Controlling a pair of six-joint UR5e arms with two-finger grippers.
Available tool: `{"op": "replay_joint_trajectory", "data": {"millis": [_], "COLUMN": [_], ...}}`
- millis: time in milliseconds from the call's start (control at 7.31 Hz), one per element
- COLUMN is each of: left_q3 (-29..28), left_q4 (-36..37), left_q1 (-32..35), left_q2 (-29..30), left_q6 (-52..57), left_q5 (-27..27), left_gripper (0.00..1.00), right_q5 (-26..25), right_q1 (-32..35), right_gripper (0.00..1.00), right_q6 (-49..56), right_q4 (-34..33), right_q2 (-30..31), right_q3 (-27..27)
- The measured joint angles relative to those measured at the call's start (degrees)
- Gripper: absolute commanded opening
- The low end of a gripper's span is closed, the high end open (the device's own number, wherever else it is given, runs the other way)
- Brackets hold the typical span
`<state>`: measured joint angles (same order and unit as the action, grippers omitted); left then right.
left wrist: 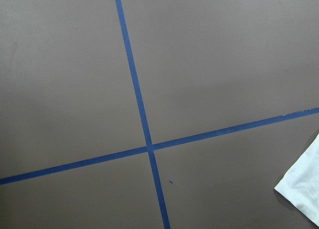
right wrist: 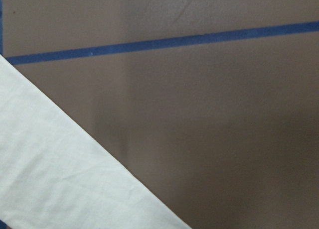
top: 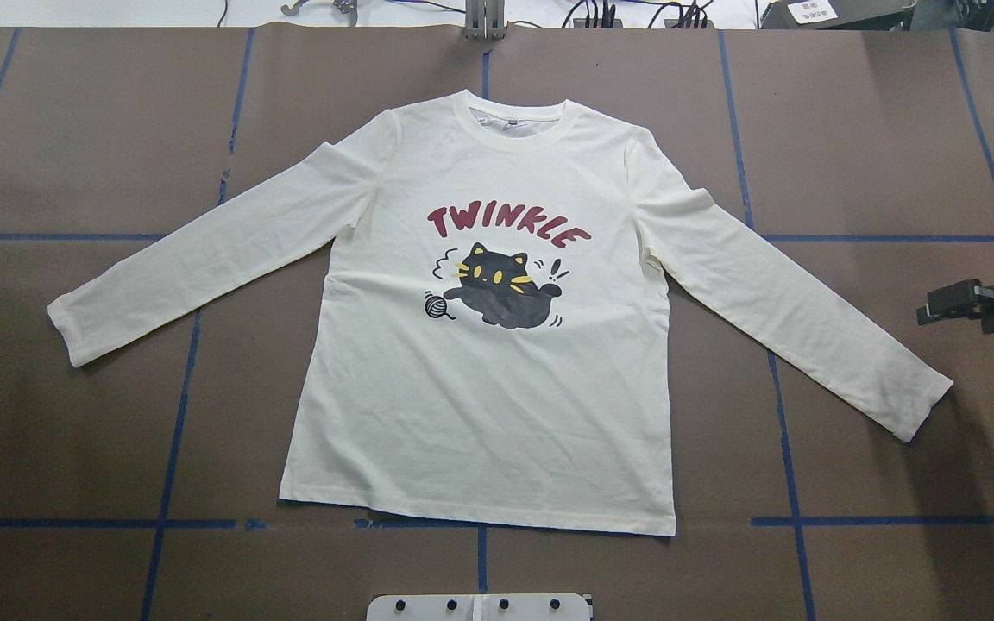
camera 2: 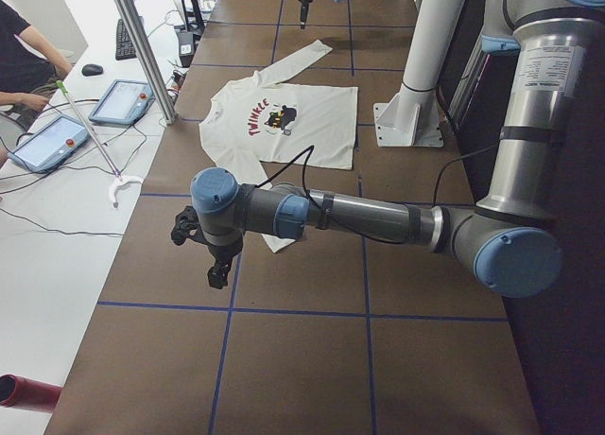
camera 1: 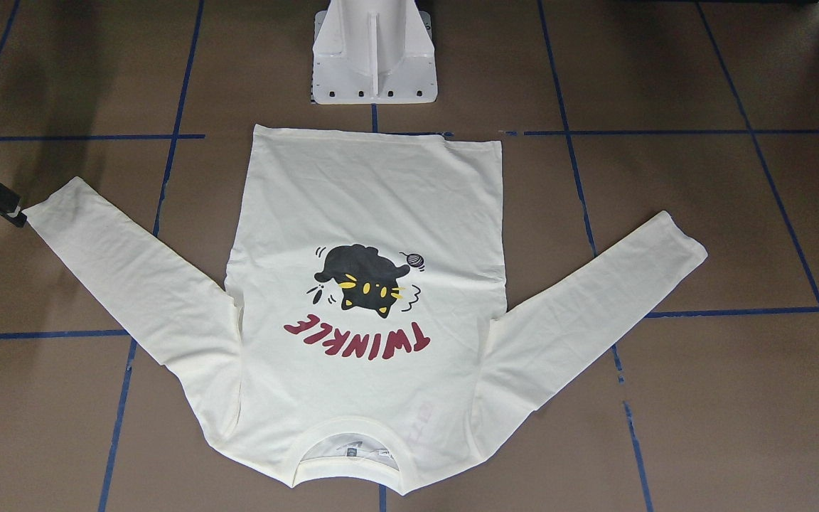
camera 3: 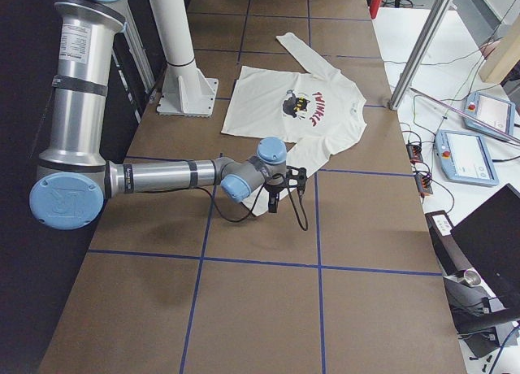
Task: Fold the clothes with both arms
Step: 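Move the right gripper toward the sleeve nearest it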
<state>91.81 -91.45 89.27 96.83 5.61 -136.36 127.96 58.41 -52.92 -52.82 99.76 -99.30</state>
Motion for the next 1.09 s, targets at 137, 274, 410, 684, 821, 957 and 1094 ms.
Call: {"op": "replay_joint_trajectory", "data": {"millis": [137,274,410,684,821,957,1094], "left_q3": [0.23,0.47,0.65,0.83,1.00,1.30,1.62], "left_q4": [-0.02,-0.02,0.02,-0.01,-0.03,-0.04,-0.02], "left_q1": [-0.03,-0.05,-0.04,-0.04,-0.04,-0.06,-0.05], "left_q2": [-0.03,-0.05,-0.06,-0.06,-0.06,-0.06,-0.06], "left_q6": [-0.04,-0.06,-0.06,-0.02,-0.01,-0.04,-0.06], "left_q5": [-0.17,-0.26,-0.29,-0.30,-0.31,-0.31,-0.31], "left_gripper": [1.00,1.00,1.00,1.00,1.00,1.00,1.00], "right_q5": [-1.59,-2.67,-3.09,-3.39,-3.48,-3.55,-3.58], "right_q1": [-2.65,-4.36,-5.37,-5.95,-5.97,-6.03,-6.16], "right_gripper": [0.92,0.86,0.83,0.70,0.64,0.55,0.41], "right_q6": [-3.61,-6.13,-7.75,-8.66,-8.74,-8.77,-8.80], "right_q4": [3.13,5.53,6.89,9.01,9.49,9.67,9.72], "right_q2": [0.34,0.49,1.08,3.40,4.19,4.66,4.86], "right_q3": [1.47,2.68,3.20,3.53,3.67,3.76,3.89]}}
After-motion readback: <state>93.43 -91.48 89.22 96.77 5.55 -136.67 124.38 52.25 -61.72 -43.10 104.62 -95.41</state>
